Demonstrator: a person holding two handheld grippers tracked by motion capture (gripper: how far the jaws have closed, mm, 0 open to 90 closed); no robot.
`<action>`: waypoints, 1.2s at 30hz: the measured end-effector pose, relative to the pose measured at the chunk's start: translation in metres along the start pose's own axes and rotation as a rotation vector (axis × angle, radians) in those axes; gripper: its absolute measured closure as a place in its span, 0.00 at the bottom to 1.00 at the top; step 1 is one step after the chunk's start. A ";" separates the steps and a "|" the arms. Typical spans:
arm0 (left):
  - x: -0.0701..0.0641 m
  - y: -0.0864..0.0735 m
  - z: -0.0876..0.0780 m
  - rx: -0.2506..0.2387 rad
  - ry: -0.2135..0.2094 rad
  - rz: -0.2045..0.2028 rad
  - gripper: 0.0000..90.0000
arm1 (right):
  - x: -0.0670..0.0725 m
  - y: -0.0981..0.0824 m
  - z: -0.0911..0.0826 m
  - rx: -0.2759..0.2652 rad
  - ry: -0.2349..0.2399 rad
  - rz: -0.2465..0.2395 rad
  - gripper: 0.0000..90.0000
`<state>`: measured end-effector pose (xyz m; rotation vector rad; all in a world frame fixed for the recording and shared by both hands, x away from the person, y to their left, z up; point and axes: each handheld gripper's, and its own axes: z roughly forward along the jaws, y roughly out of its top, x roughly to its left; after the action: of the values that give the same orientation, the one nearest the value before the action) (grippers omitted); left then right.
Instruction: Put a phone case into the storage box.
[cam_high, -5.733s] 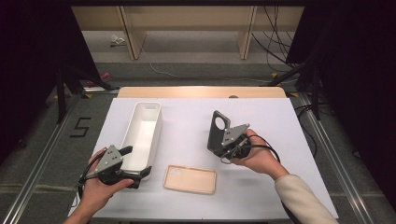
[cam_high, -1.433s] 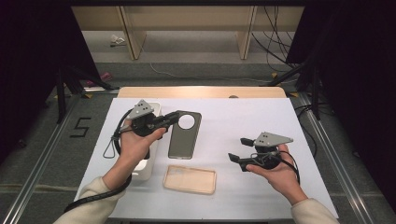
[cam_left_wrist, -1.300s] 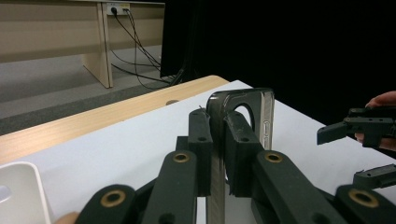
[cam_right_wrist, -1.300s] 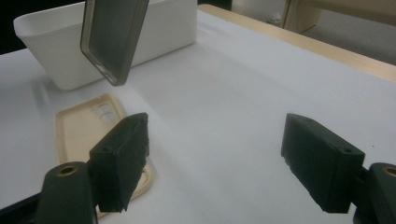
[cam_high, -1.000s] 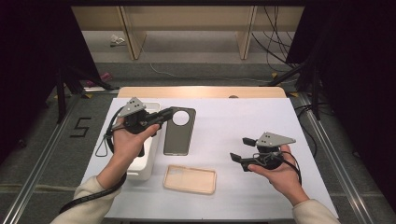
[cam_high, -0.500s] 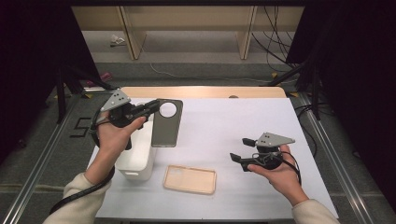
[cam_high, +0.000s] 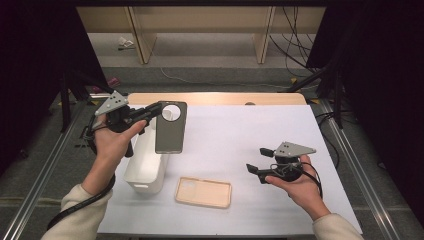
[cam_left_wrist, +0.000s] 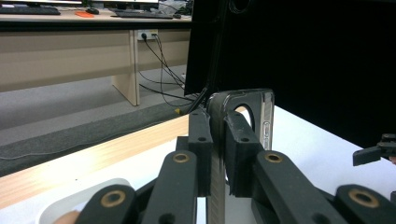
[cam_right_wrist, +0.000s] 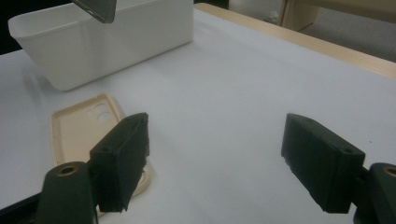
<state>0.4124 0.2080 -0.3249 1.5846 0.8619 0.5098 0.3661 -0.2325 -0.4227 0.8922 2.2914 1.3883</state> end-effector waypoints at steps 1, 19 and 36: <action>0.002 0.000 -0.001 -0.001 0.004 0.000 0.91 | 0.000 0.000 0.000 0.000 -0.001 0.000 0.27; 0.010 0.004 -0.007 -0.013 0.013 -0.005 0.91 | -0.001 -0.001 0.000 -0.002 -0.005 -0.001 0.26; 0.018 0.007 -0.011 -0.022 0.017 -0.006 0.91 | -0.001 -0.001 0.000 -0.002 -0.014 0.006 0.26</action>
<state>0.4170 0.2289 -0.3188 1.5588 0.8707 0.5272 0.3670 -0.2337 -0.4238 0.9064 2.2781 1.3826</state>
